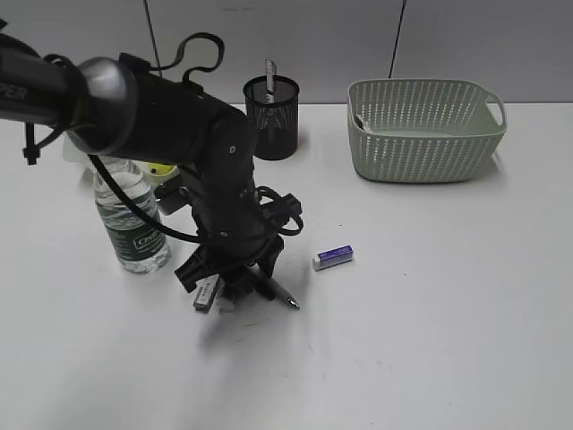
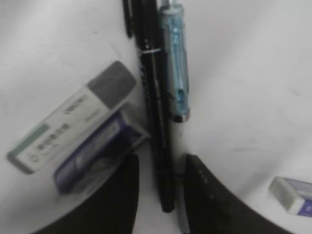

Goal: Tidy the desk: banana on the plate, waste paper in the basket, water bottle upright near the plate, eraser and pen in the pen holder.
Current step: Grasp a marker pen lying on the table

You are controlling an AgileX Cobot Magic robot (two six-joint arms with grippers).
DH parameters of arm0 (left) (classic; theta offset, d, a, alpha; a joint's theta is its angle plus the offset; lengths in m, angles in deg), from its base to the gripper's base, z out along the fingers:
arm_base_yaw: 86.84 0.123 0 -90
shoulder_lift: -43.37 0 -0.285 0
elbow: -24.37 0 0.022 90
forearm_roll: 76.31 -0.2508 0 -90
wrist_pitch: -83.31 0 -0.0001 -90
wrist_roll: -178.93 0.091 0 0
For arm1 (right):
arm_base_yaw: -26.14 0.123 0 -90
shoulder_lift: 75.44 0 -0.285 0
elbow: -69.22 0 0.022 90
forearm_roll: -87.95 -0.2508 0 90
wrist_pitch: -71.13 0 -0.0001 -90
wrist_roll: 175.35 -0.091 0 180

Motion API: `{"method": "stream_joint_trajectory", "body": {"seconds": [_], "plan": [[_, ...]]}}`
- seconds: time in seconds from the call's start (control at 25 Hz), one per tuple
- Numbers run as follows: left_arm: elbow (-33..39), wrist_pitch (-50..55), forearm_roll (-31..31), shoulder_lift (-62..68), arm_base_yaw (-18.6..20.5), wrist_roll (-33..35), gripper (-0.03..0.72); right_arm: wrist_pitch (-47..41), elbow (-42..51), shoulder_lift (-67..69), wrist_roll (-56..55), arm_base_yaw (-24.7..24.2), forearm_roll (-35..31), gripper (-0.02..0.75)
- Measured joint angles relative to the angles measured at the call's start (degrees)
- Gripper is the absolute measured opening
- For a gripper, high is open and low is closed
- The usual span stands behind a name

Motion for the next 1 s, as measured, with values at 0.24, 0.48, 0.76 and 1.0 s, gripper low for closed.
{"method": "stream_joint_trajectory", "body": {"seconds": [0.24,0.48,0.76,1.0], "plan": [[-3.13,-2.46,-1.17,2.26,0.00,-0.04,0.244,0.00,0.00,0.00,0.00,0.00,0.00,0.288],[-7.08,5.55,-5.12,2.38,0.04,-0.04,0.244,0.00,0.00,0.00,0.00,0.00,0.00,0.287],[-7.08,8.90,-5.06,2.38,0.04,-0.04,0.244,0.00,0.00,0.00,0.00,0.00,0.00,0.287],[-7.08,6.03,-5.06,2.38,0.04,0.07,0.244,0.00,0.00,0.00,0.00,0.00,0.00,0.287]]}}
